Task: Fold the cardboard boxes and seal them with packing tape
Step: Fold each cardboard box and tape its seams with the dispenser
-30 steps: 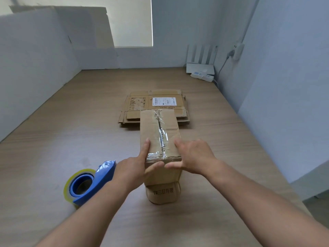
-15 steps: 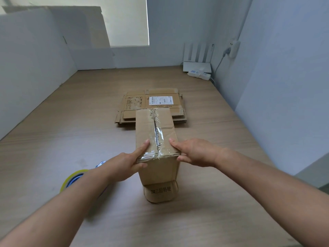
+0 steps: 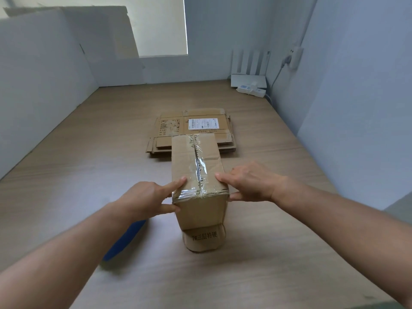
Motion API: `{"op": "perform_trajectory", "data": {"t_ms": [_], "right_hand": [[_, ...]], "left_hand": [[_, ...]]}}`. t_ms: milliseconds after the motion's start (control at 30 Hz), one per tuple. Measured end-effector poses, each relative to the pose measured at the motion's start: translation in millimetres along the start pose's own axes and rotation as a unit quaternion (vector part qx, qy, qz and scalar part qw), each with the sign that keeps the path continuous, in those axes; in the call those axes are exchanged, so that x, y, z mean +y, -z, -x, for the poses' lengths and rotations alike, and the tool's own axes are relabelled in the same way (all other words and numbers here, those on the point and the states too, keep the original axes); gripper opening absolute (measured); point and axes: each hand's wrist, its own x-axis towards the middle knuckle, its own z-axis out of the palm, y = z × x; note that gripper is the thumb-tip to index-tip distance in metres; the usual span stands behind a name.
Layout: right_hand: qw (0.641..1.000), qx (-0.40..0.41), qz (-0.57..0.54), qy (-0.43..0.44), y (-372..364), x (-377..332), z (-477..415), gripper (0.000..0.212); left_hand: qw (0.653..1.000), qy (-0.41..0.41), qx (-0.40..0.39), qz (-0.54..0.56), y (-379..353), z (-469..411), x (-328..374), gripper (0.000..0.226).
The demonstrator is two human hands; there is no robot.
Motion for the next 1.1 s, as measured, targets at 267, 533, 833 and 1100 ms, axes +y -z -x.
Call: {"op": "perform_trajectory", "data": {"t_ms": [267, 533, 833, 1100], "right_hand": [[0.988, 0.135, -0.055, -0.041, -9.9, -22.4, 4.5, 0.063], [0.983, 0.165, -0.048, -0.068, -21.1, -27.0, 6.9, 0.074], [0.961, 0.056, -0.148, -0.225, -22.6, -43.3, 5.5, 0.084], [0.938, -0.066, -0.131, -0.314, 0.5, -30.9, 3.2, 0.121]], "left_hand": [[0.983, 0.119, 0.099, 0.095, -37.6, -2.3, 22.4, 0.076], [0.882, 0.14, 0.063, 0.445, -71.3, 35.9, 65.2, 0.108], [0.773, 0.181, 0.1, 0.6, -41.5, 27.3, 72.4, 0.072], [0.745, 0.169, 0.061, 0.643, -22.5, 13.2, 123.7, 0.055]]}}
